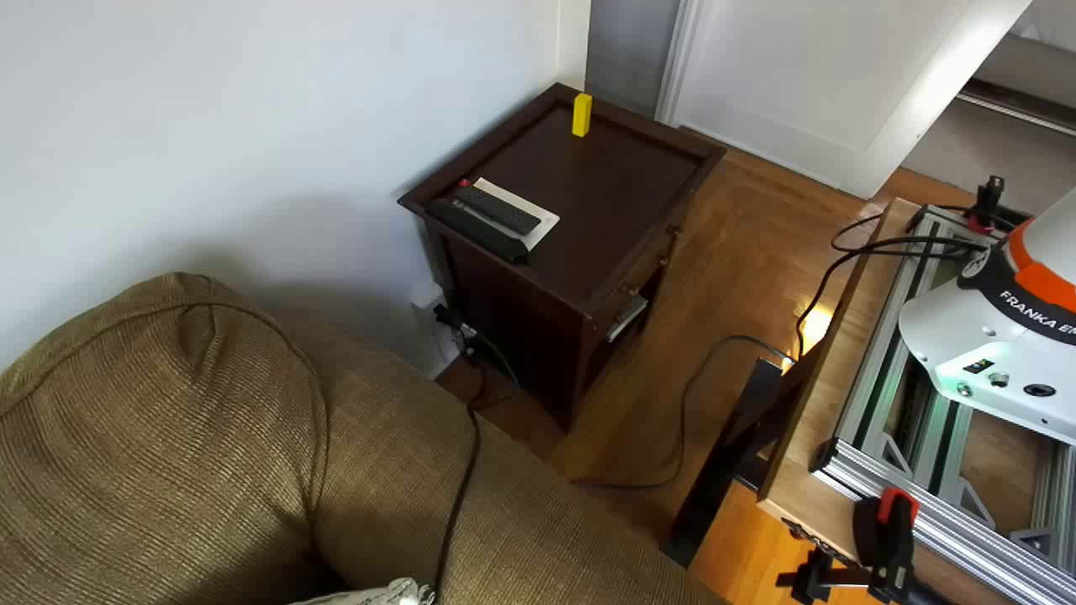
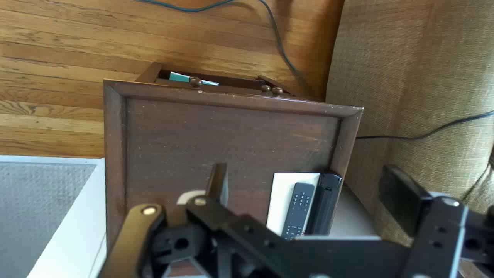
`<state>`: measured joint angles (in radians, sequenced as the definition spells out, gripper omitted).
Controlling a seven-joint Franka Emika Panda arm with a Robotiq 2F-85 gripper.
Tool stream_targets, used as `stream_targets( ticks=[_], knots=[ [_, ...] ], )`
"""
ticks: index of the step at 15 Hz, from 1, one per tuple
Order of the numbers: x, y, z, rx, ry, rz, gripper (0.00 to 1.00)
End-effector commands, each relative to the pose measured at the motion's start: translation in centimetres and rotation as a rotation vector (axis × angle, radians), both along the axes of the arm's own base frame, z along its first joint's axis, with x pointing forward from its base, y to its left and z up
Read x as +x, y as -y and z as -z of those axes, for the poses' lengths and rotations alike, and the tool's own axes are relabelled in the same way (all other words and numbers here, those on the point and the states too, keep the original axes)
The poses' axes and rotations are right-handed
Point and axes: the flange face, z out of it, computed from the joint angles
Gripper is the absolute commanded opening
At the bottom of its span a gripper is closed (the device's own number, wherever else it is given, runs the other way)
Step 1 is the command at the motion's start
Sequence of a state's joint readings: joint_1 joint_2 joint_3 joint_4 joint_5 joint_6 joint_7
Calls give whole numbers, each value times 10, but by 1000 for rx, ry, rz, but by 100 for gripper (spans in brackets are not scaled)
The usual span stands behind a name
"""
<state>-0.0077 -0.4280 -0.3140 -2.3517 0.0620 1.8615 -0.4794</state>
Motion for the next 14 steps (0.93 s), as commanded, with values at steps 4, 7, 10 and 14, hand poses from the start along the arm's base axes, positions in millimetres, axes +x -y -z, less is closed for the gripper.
stream_targets(
  ticks=[4,7,10,14],
  knots=[
    [0,0,0,0,-1,0,100],
    [2,-9,13,6,48,62,100],
    [-4,-33,47,-38,146,78,100],
    [-15,-52,116,-101,143,140,100]
  ],
)
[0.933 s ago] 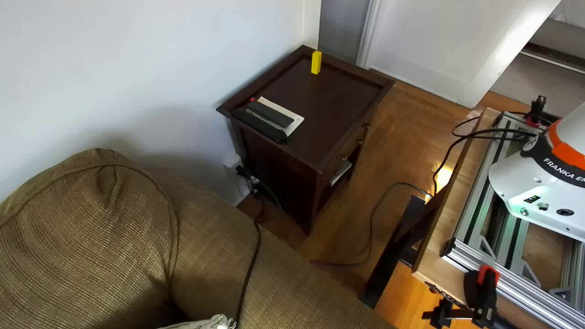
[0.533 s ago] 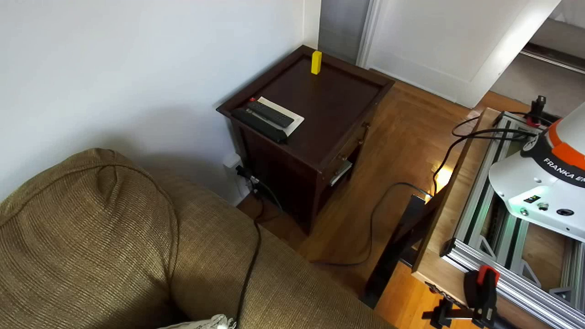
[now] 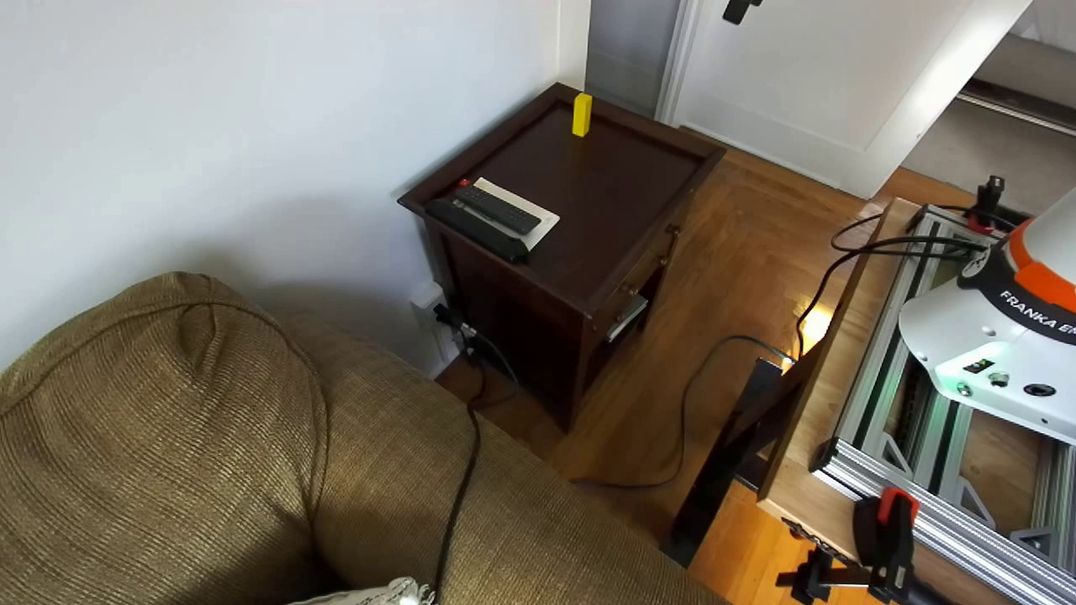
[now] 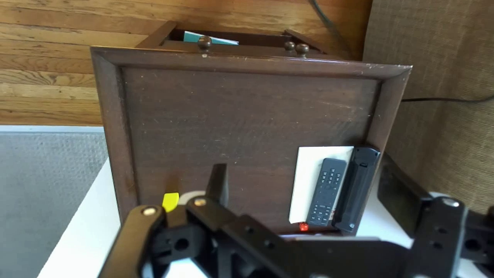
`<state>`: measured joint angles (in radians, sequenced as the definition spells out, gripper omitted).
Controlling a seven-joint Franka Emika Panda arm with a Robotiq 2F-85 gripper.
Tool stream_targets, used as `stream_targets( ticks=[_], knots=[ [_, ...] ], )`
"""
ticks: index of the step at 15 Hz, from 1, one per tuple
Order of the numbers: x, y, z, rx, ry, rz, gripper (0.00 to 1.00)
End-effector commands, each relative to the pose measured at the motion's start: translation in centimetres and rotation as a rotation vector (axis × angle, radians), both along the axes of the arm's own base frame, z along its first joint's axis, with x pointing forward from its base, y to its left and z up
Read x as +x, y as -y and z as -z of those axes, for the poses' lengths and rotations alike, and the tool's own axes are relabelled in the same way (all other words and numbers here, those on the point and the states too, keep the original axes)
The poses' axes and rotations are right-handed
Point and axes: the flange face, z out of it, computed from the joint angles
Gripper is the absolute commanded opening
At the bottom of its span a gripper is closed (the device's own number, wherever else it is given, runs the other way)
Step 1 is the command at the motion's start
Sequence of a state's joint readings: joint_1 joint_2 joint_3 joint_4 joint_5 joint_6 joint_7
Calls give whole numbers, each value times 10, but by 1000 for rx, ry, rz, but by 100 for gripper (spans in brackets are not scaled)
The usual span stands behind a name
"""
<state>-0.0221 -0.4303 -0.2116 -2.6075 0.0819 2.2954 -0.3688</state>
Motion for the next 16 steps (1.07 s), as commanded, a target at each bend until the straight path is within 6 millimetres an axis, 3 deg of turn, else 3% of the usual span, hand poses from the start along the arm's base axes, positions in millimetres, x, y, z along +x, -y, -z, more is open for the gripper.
stream_targets(
  ticks=[1,3,4,9,16],
  knots=[
    [-22,-12,58,-12,-30,62,100],
    [-33,-12,92,-17,-69,96,100],
    [-20,-5,102,-17,-93,109,100],
    [-29,7,171,-61,-183,152,100],
    [-40,7,259,-141,-250,91,100]
  ],
)
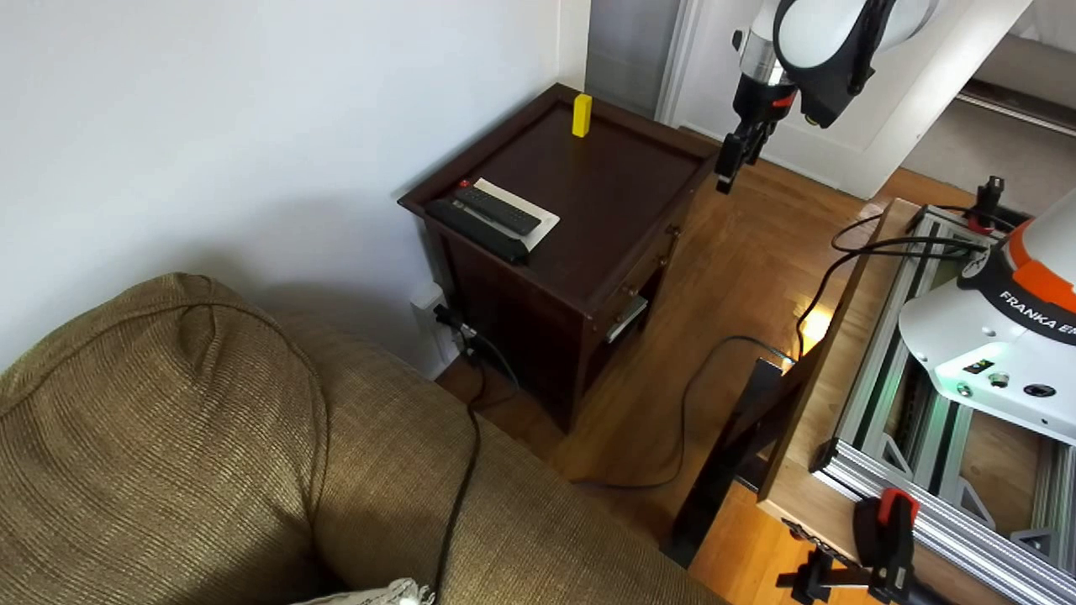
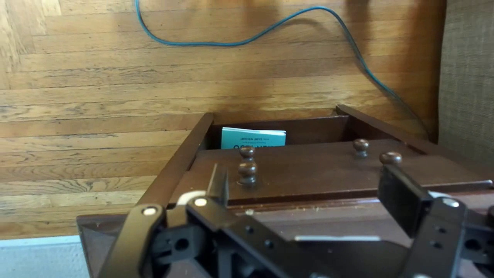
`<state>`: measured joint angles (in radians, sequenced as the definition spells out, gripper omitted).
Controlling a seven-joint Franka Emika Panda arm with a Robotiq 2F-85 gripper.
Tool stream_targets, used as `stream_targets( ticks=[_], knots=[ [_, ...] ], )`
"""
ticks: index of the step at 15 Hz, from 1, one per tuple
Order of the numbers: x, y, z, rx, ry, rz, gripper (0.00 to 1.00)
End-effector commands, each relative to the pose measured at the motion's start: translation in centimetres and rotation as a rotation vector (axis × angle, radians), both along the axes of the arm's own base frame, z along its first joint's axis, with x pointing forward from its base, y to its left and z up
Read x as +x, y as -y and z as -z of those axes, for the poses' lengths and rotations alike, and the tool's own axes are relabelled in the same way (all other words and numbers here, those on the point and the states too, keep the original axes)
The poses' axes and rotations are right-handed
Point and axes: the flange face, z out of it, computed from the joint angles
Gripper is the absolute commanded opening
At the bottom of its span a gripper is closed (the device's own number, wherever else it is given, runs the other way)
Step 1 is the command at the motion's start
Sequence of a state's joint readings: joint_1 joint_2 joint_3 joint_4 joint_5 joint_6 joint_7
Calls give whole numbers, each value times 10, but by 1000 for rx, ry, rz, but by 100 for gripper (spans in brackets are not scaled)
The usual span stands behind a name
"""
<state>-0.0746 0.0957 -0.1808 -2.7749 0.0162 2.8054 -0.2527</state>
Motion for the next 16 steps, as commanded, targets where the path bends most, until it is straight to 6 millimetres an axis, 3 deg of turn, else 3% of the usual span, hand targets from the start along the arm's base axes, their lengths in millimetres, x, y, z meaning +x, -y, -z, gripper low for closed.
stream_targets(
  ticks=[1,2,3,5,11,16],
  knots=[
    [-8,3,45,-36,-55,-40,100],
    [-11,4,54,-35,-84,-55,100],
    [-8,-1,34,-23,-57,-40,100],
    [-8,-1,42,-24,-73,-44,100],
    [-5,-1,36,-25,-58,-44,100],
    [-10,-3,68,-26,-23,29,100]
  ],
)
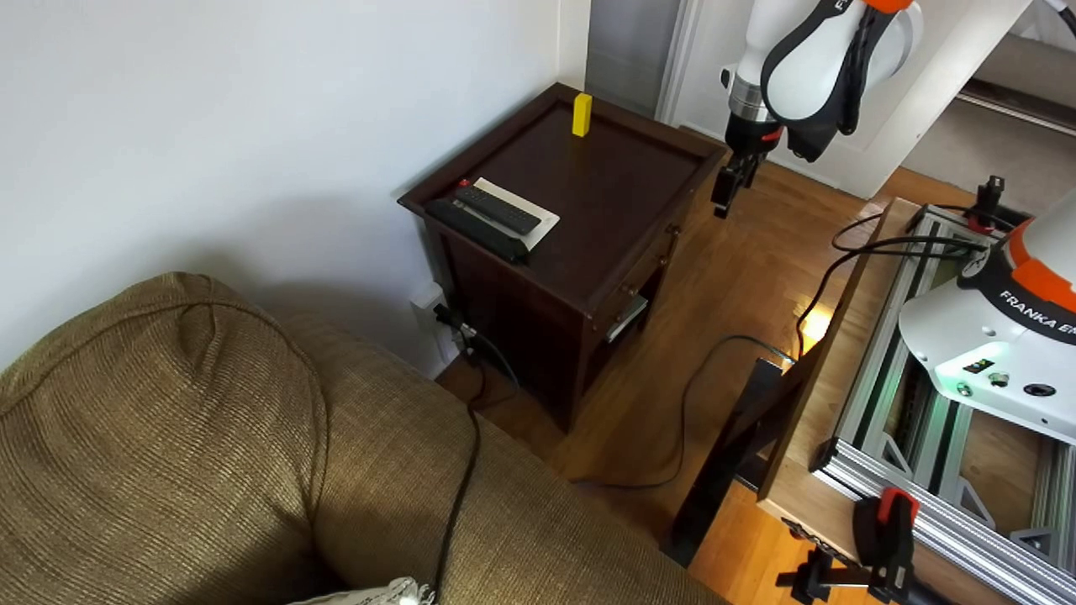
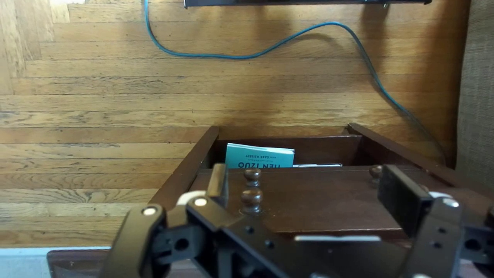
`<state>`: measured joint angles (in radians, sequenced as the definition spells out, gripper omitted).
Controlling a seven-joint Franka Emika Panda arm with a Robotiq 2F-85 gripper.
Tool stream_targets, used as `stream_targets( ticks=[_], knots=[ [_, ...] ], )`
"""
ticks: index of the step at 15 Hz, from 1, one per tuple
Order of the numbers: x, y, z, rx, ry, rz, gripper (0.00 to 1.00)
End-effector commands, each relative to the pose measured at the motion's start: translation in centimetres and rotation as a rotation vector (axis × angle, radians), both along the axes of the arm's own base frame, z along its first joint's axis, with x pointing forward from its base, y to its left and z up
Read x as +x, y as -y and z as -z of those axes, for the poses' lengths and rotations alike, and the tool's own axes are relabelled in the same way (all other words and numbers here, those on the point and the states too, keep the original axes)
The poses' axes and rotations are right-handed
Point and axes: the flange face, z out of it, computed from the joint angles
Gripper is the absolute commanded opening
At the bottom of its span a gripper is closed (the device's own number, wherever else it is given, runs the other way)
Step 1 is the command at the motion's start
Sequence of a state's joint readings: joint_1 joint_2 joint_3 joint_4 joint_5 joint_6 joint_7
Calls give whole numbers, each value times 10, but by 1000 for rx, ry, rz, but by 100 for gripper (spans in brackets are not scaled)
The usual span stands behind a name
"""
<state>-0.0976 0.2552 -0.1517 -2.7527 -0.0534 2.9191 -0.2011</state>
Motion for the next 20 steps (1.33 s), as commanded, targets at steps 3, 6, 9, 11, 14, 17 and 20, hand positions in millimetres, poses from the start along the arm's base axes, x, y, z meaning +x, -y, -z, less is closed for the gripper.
stream_targets(
  ticks=[3,6,9,11,14,17,20],
  knots=[
    [-11,4,42,12,43,139,100],
    [-16,12,64,4,81,177,100],
    [-21,20,80,-27,144,138,100],
    [-23,22,92,-44,180,115,100],
    [-27,22,106,-52,225,72,100],
    [-27,22,116,-54,252,42,100],
    [-24,24,124,-71,269,26,100]
  ],
)
